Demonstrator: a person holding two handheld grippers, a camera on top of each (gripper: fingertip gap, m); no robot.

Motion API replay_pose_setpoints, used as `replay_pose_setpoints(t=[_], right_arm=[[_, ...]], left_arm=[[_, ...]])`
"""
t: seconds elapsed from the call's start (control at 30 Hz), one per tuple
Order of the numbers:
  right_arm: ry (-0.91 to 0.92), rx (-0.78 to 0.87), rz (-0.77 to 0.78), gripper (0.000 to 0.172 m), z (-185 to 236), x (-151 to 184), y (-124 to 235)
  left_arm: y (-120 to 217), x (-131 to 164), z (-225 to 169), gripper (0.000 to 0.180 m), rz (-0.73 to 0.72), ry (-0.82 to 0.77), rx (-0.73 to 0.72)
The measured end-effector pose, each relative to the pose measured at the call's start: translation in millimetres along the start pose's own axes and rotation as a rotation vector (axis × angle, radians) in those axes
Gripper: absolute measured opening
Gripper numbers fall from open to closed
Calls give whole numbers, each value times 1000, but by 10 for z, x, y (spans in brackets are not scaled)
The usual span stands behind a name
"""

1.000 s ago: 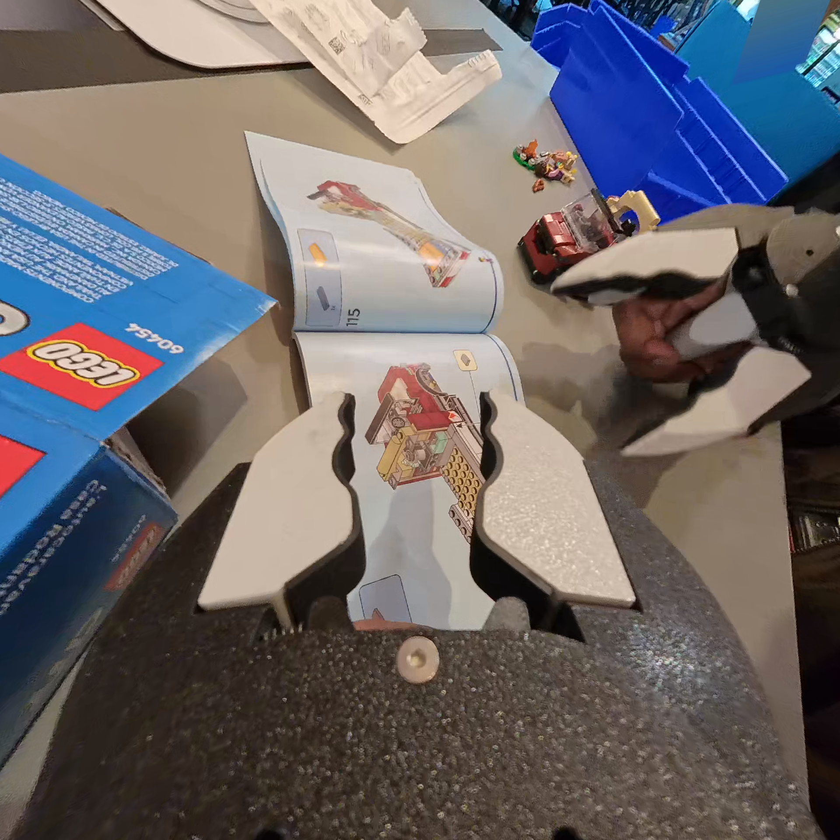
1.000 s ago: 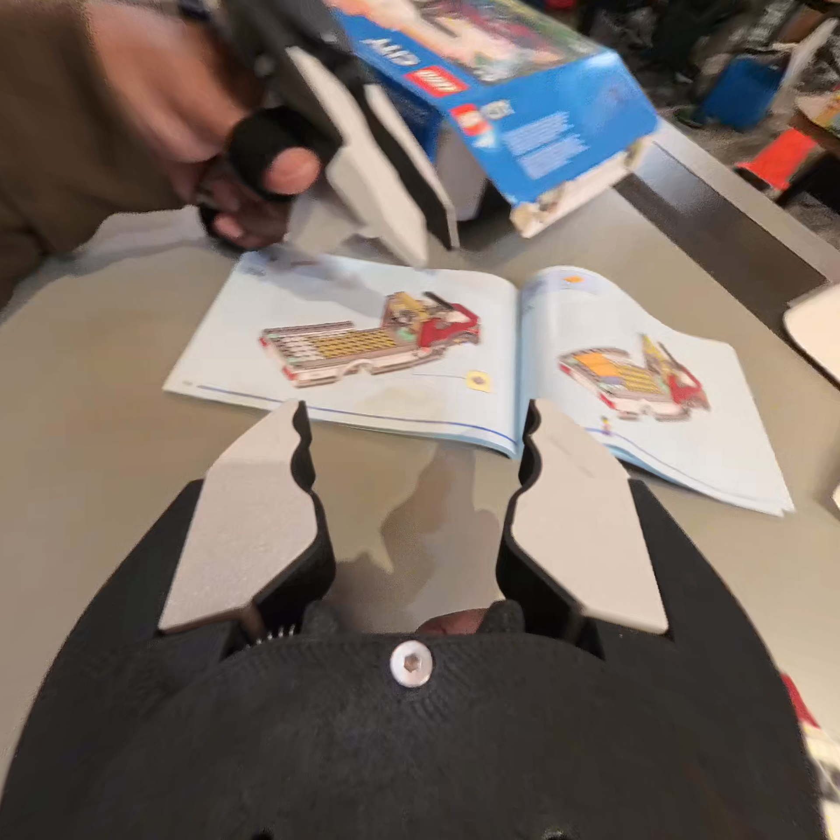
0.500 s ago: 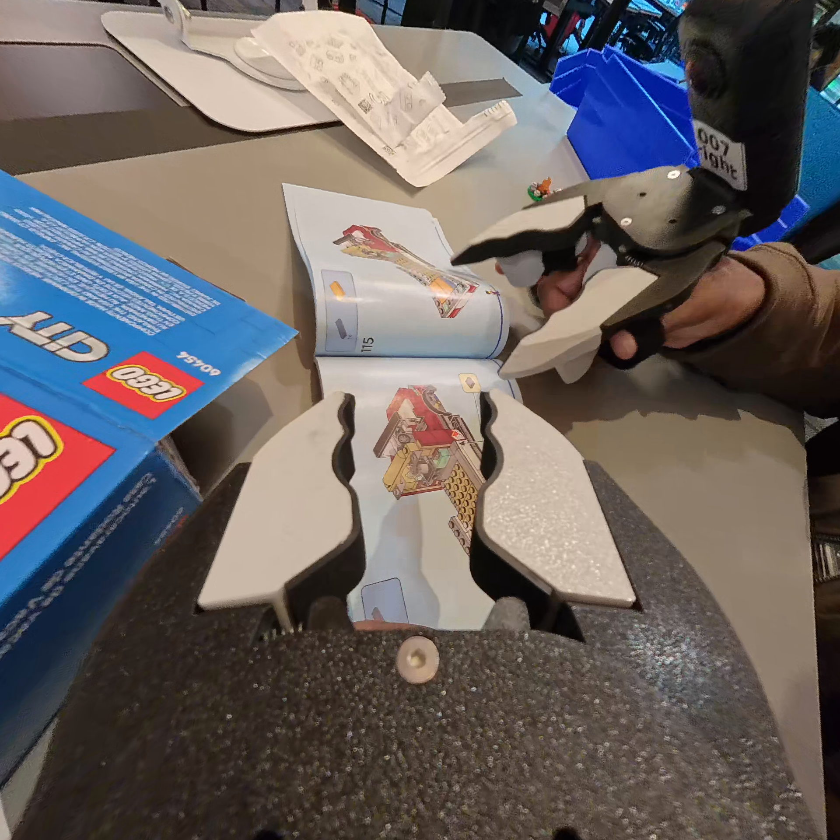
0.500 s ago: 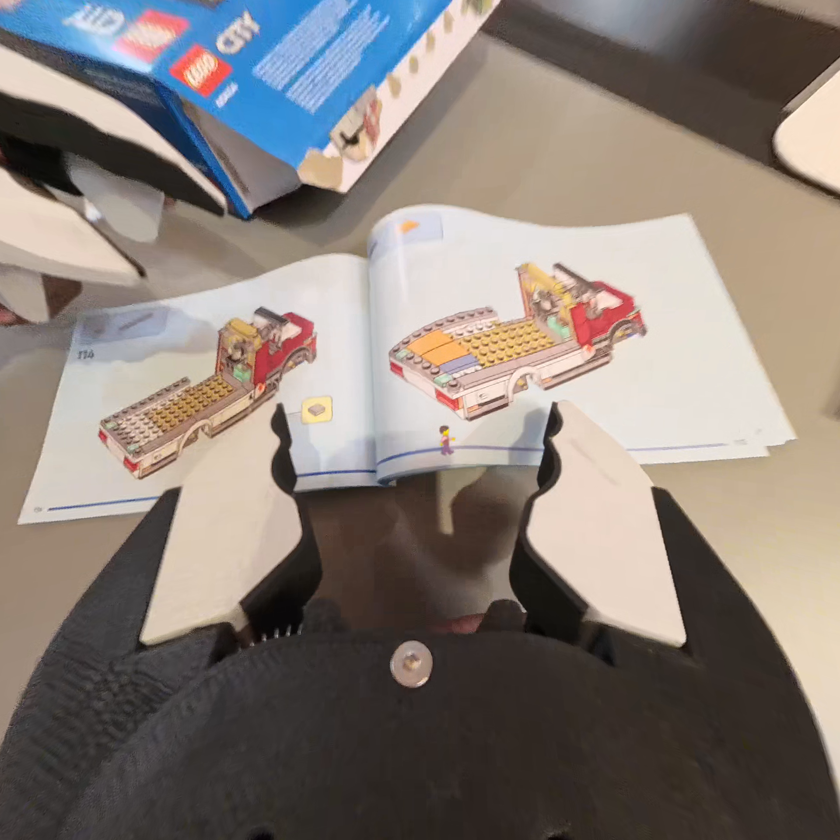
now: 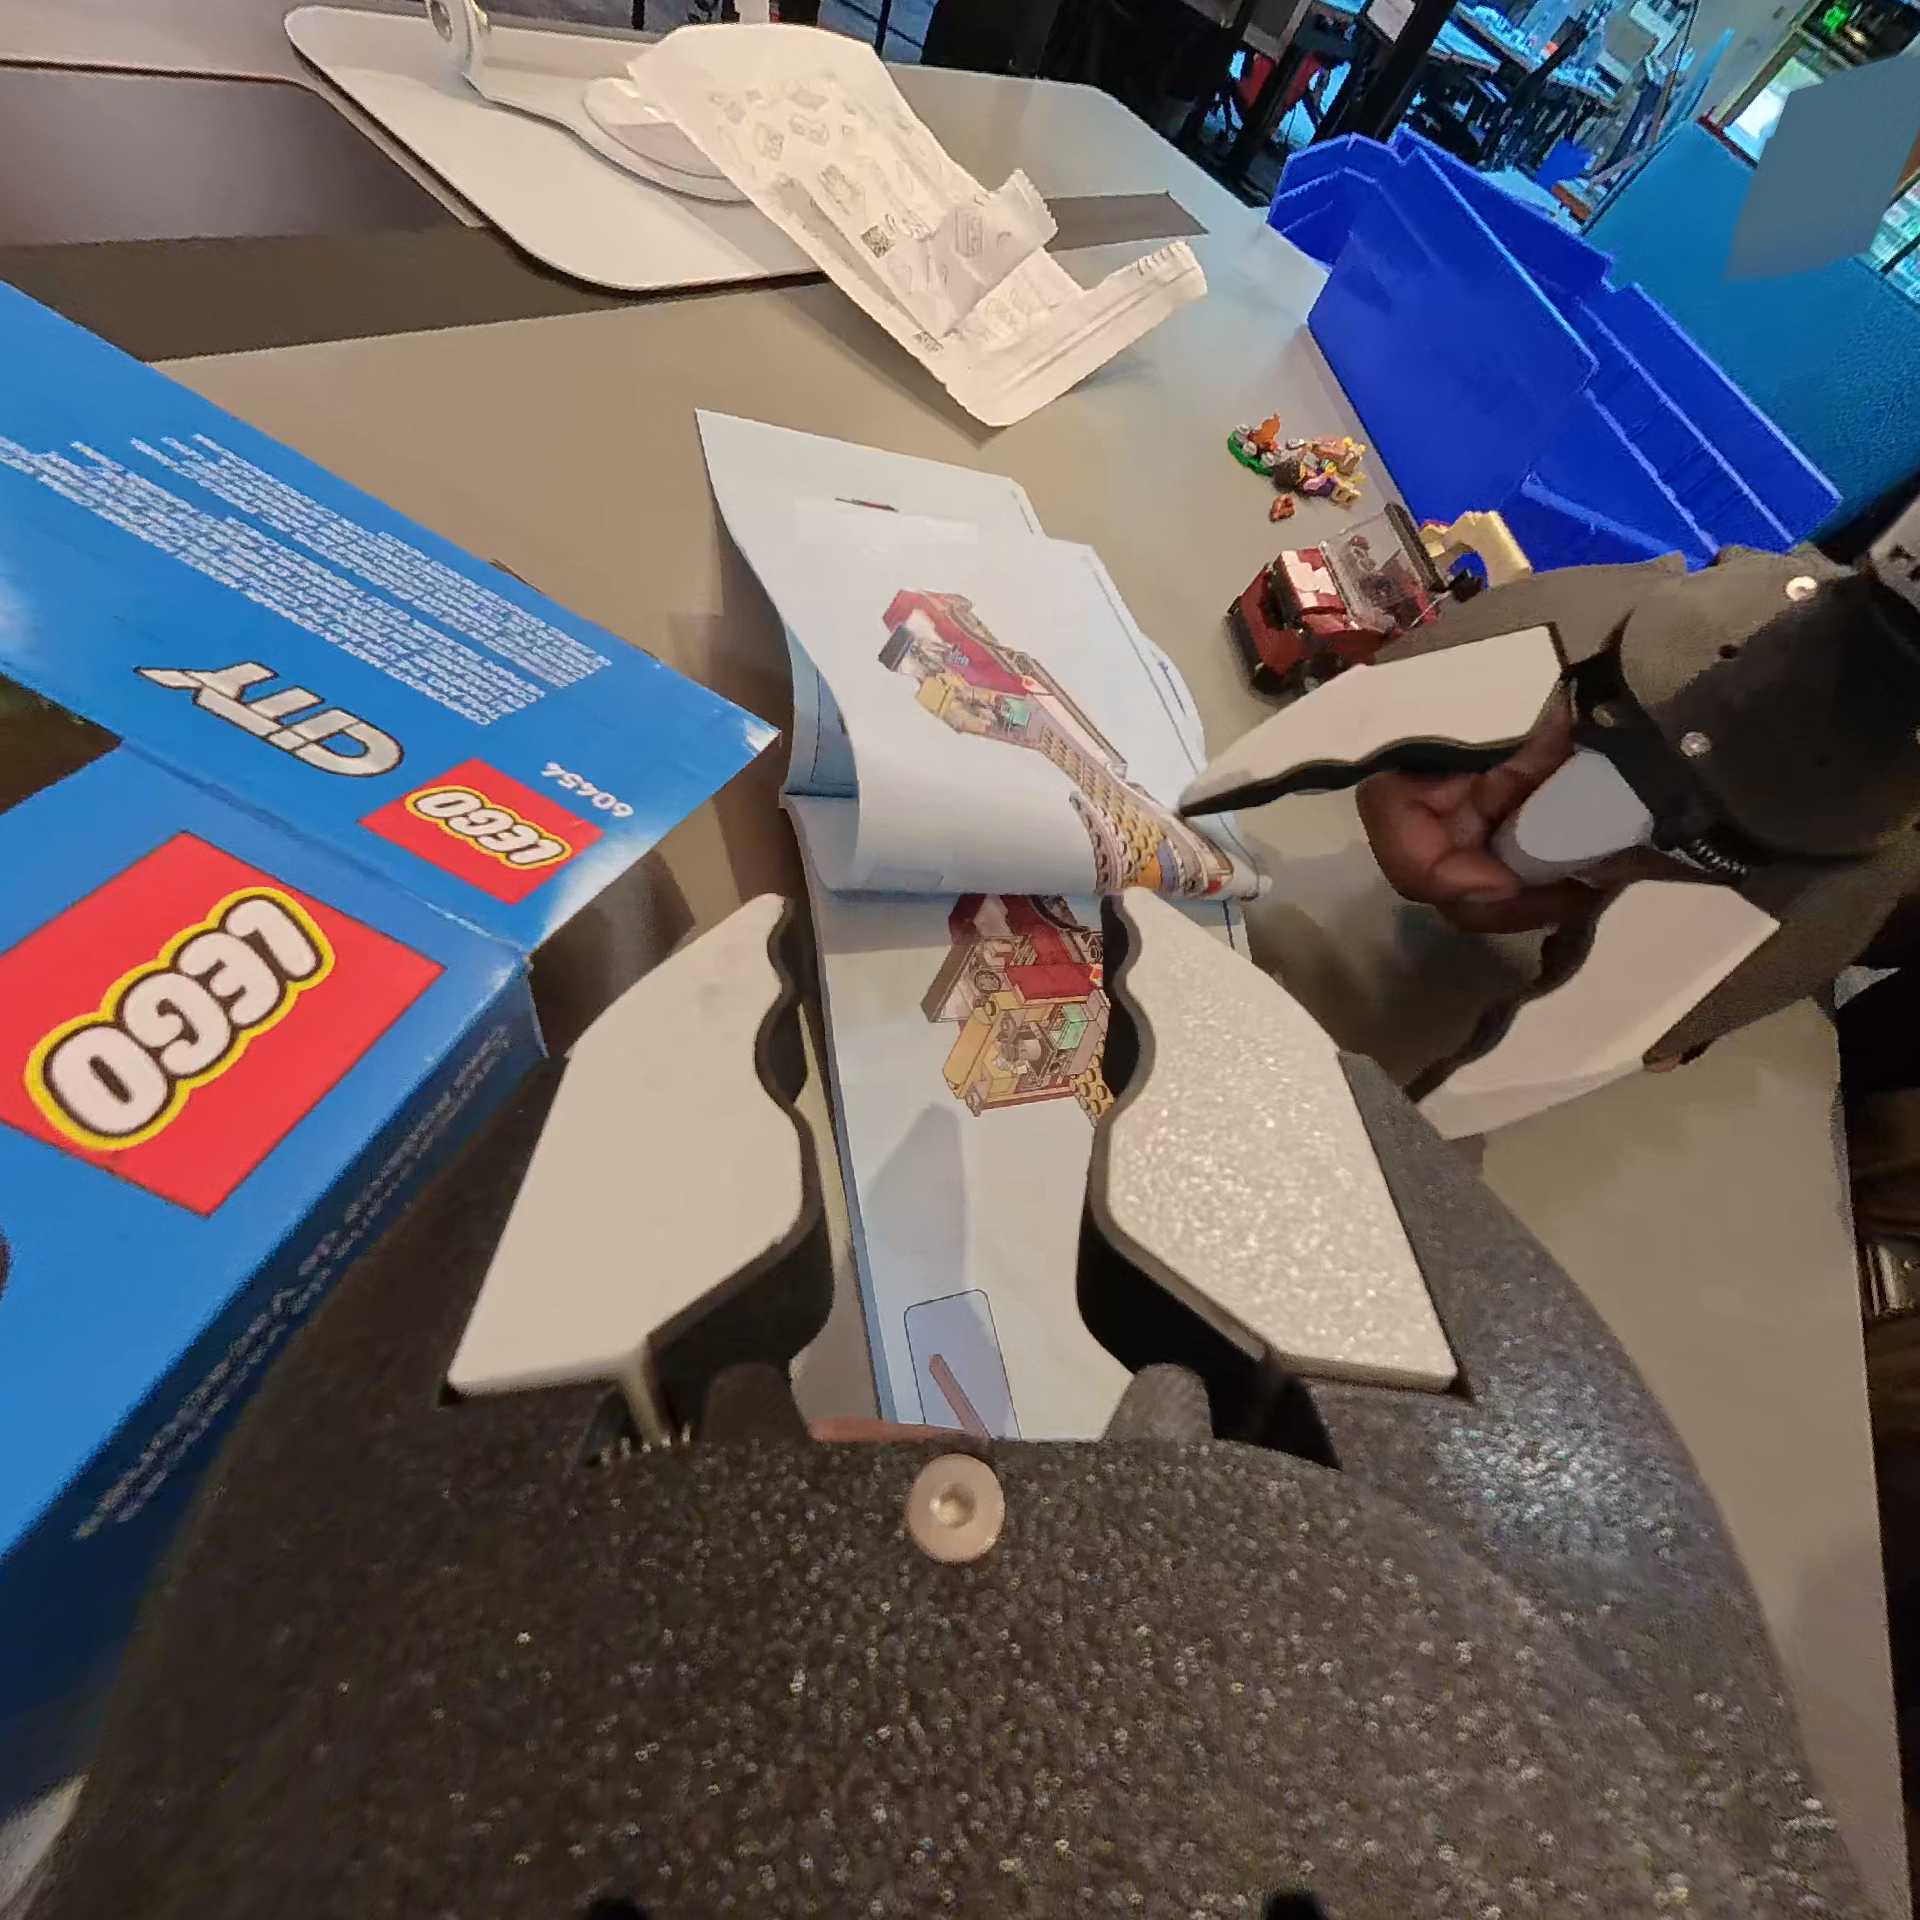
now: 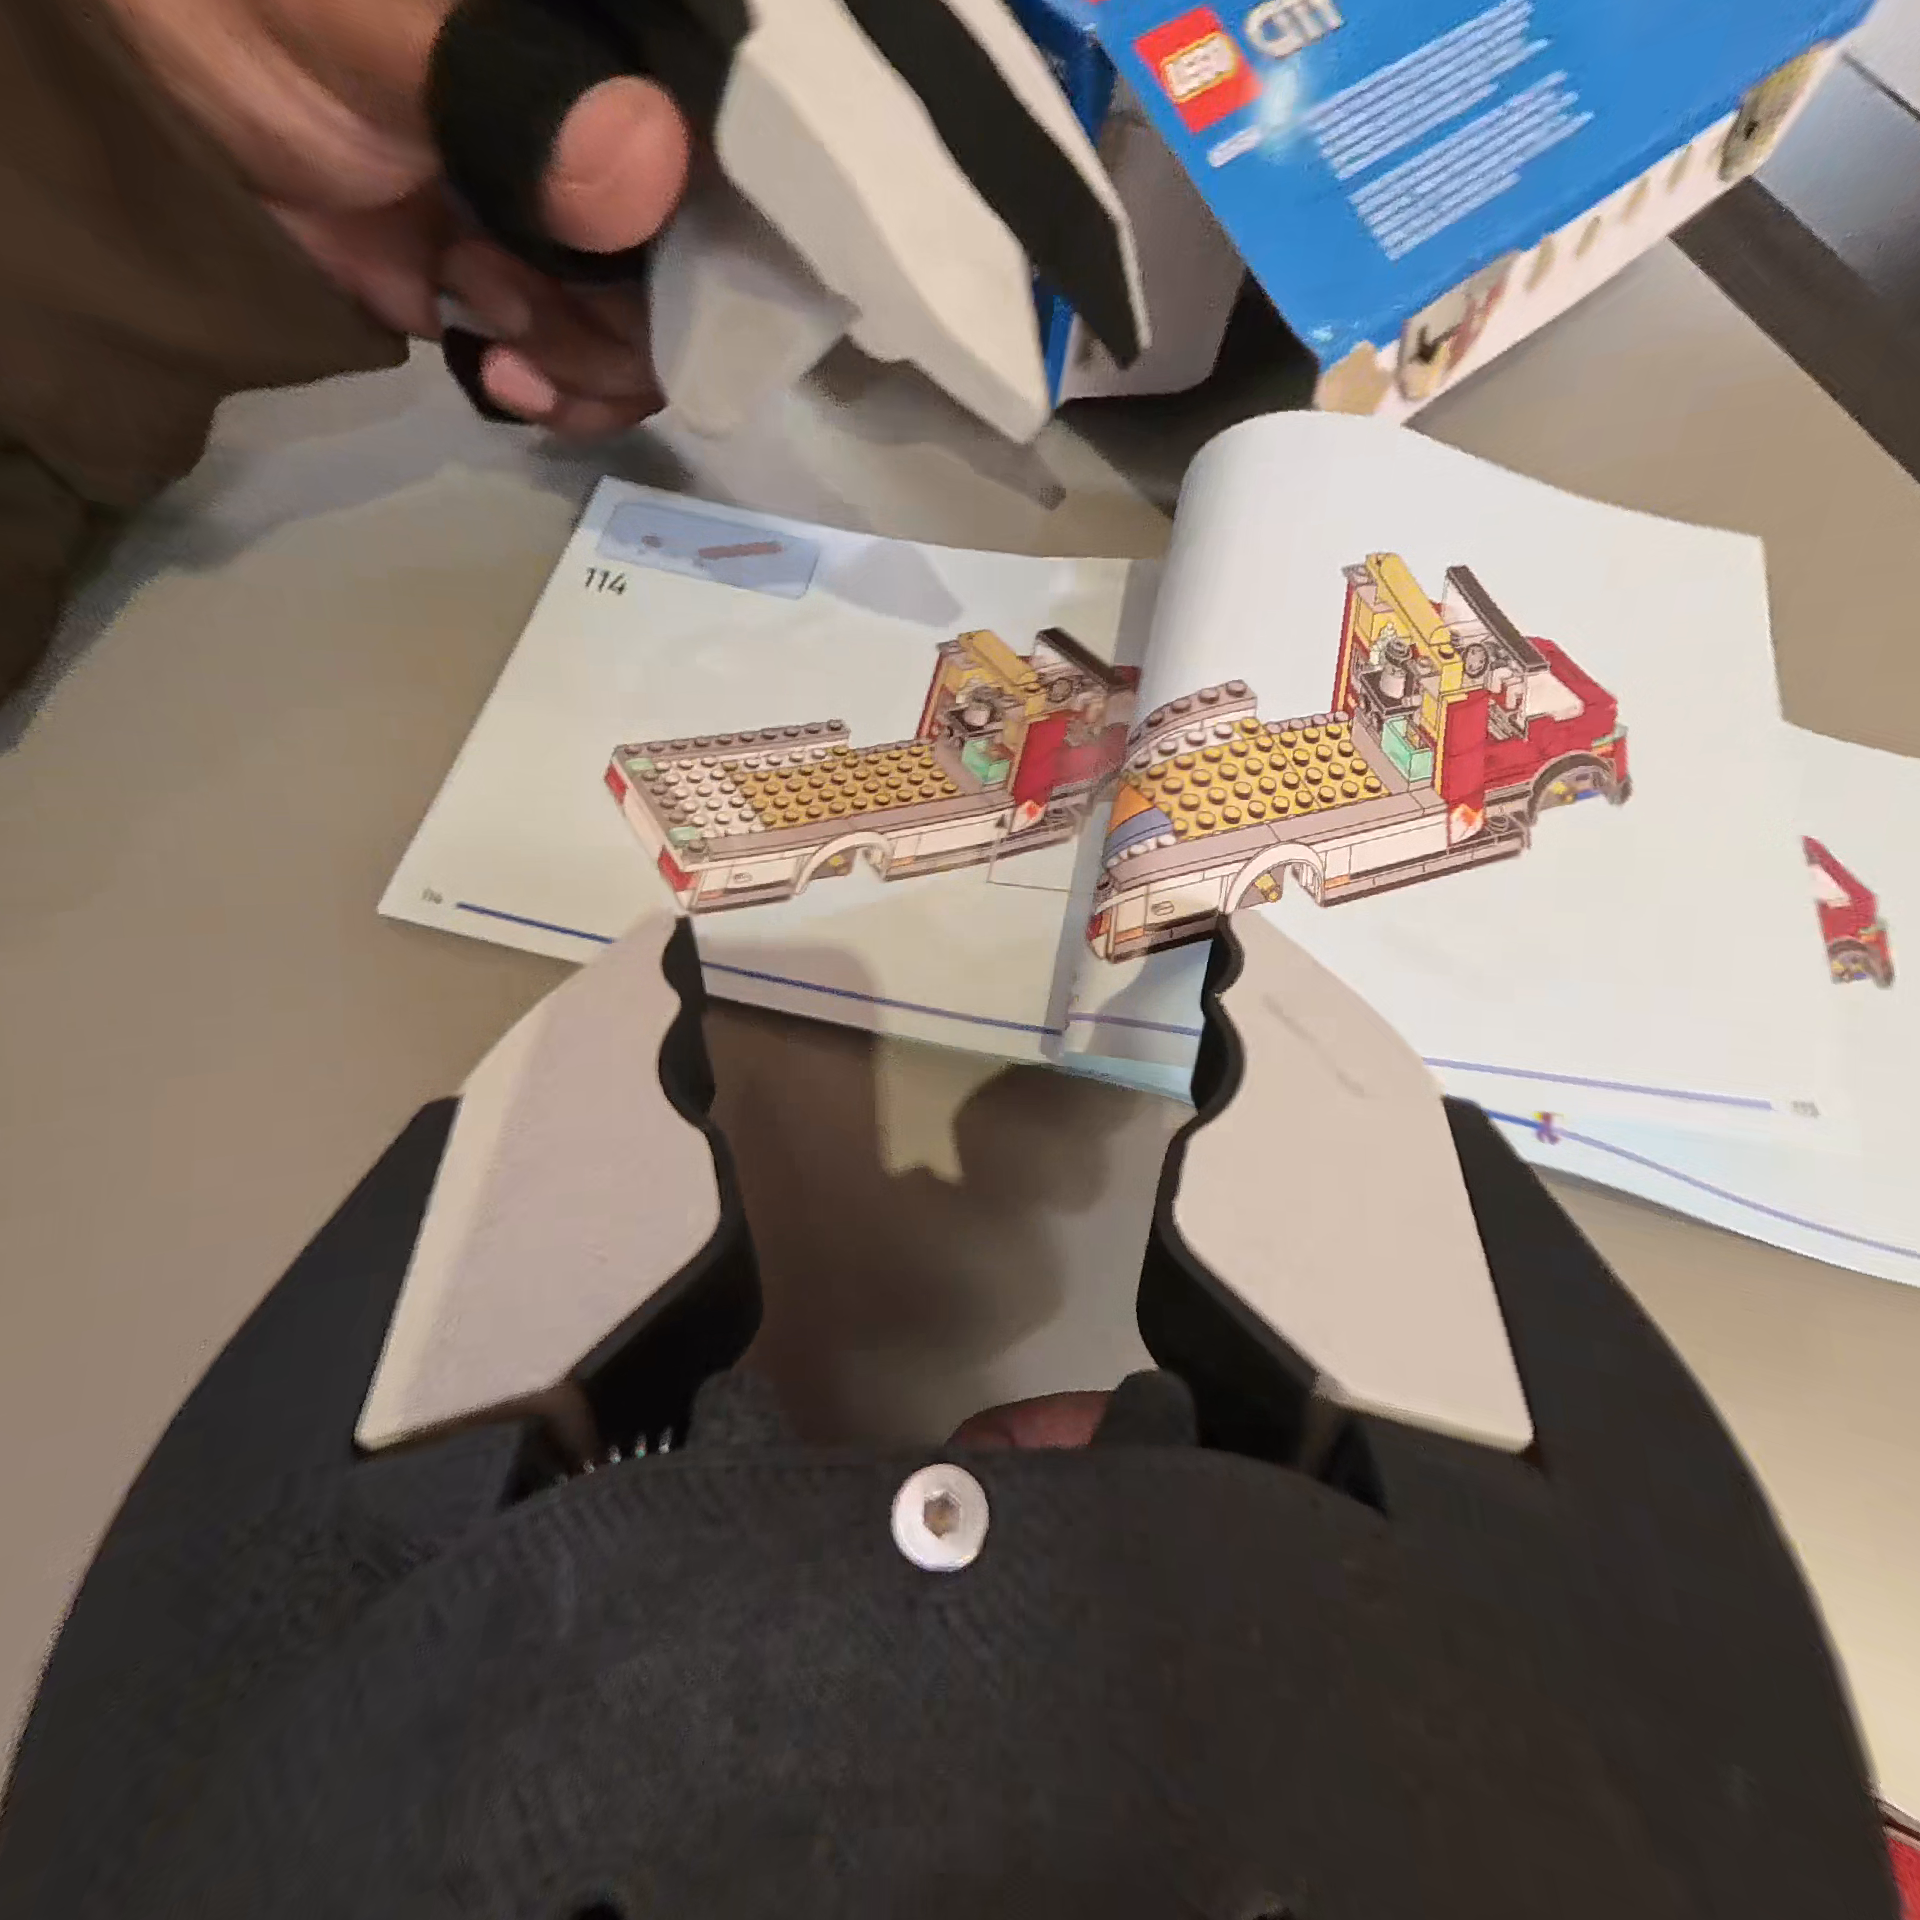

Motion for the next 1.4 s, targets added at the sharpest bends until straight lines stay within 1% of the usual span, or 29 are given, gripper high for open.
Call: replay_pose_setpoints(t=[0.1,0.4,0.6,0.67,0.93,1.17,1.3,1.4], right_arm=[[37,-5,-1,92,64,12,-8],[59,-43,-24,90,143,-10,22],[111,-94,-23,89,257,17,11],[133,-108,-23,88,290,30,13],[159,-134,-22,87,349,72,52],[144,-152,-52,82,467,139,326],[66,-85,-32,82,300,229,342],[-2,-73,-47,83,187,211,294]], left_arm=[[-56,-11,-1,57,10,-20,9],[-198,4,-20,59,39,-20,49],[-279,-2,-28,58,58,-33,70],[-277,6,-43,54,64,-36,91],[-190,68,-93,44,80,-32,170],[-62,134,-110,43,98,-55,186],[60,200,-153,43,118,-73,214],[148,227,-193,43,124,-92,229]])
Point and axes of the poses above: each gripper's, where its closed fingertips meet, y back along the fingers, x out of its underside, z = x × y across the jaws, the point moved 2 cm from there along y, back along the fingers, and after that the axes turned 3 degrees about -x, right-handed, at the moved point
